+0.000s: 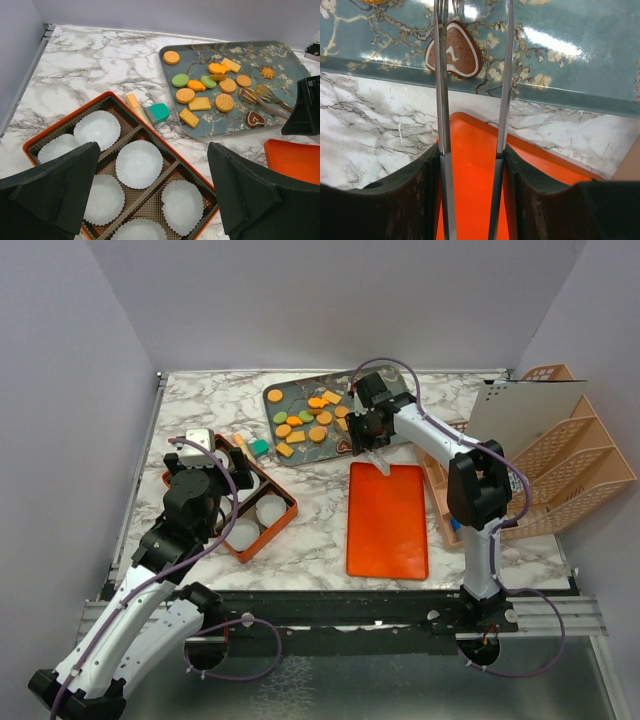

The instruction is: Pack the cookies

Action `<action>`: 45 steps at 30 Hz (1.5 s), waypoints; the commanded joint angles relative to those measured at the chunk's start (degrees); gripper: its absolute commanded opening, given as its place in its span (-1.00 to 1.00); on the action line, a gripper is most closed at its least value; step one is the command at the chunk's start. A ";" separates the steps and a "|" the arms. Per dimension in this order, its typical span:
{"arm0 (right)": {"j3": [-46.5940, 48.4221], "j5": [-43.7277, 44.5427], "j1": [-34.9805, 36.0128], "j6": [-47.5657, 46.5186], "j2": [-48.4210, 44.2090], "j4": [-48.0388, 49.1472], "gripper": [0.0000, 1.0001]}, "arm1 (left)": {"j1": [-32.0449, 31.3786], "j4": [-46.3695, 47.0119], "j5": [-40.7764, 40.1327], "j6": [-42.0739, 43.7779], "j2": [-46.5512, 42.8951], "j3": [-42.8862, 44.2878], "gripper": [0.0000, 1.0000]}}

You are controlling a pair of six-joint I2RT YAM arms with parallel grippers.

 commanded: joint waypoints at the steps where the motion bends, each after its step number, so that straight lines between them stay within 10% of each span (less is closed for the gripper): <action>1: 0.78 -1.52 0.02 -0.75 -3.06 -1.65 -0.50 | 0.50 1.11 1.64 -0.21 -0.89 -0.44 0.98; 24: 0.68 -4.71 8.84 -2.35 -11.89 -0.32 -0.73 | 2.52 1.07 0.89 -0.83 -4.63 -0.79 0.98; 45: 19.94 -10.80 27.91 -3.55 5.16 5.50 -0.73 | 4.94 2.78 -5.71 -3.40 -11.64 -2.89 0.98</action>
